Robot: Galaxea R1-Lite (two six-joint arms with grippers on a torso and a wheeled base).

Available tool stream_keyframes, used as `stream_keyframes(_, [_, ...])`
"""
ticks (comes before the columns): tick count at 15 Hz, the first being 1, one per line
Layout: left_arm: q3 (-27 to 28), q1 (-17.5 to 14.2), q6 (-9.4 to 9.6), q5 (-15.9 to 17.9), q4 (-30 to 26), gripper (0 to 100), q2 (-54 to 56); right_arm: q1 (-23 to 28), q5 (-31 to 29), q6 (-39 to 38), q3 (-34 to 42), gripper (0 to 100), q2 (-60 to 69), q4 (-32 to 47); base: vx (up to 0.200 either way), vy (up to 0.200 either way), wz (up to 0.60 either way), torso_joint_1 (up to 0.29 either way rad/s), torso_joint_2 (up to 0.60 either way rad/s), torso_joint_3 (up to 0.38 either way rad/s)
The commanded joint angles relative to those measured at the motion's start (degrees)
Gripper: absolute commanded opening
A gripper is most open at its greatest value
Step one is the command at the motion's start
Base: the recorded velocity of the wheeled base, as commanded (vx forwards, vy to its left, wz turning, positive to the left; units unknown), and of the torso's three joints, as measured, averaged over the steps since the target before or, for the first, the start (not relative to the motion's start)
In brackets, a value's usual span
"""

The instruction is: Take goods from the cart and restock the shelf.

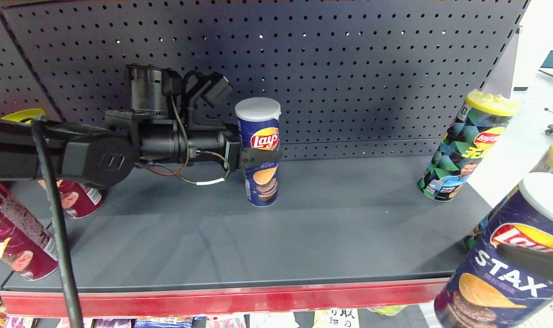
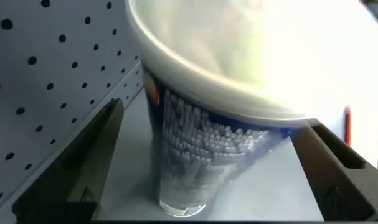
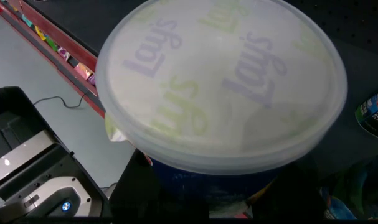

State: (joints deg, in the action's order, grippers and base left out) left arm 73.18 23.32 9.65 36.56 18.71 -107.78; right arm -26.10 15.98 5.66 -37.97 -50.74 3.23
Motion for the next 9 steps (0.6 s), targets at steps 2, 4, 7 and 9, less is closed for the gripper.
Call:
stream_keyframes(2, [0.38, 1.38, 0.01, -1.67, 0.1, 100, 0.29, 0.0, -0.07, -0.03, 0.0, 0, 0.11, 0.02, 0.0, 0.0, 0.0, 0.0, 0.0, 0.0])
stream_keyframes(4, [2.05, 2.08, 0.01, -3.34, -0.08, 100, -0.24, 0.0, -0.07, 0.06, 0.09, 0, 0.29, 0.11, 0.0, 0.0, 0.0, 0.0, 0.0, 0.0])
stream_keyframes(7, [2.05, 2.08, 0.01, -4.39, -0.34, 100, -1.21, 0.0, -0.16, 0.06, 0.0, 0, 0.46, 0.11, 0.0, 0.0, 0.0, 0.0, 0.0, 0.0])
stream_keyframes(9, [1.97, 2.08, 0.19, -4.39, -0.26, 100, -1.73, 0.0, -0.16, -0.03, 0.09, 0, 0.64, 0.11, 0.0, 0.0, 0.0, 0.0, 0.0, 0.0])
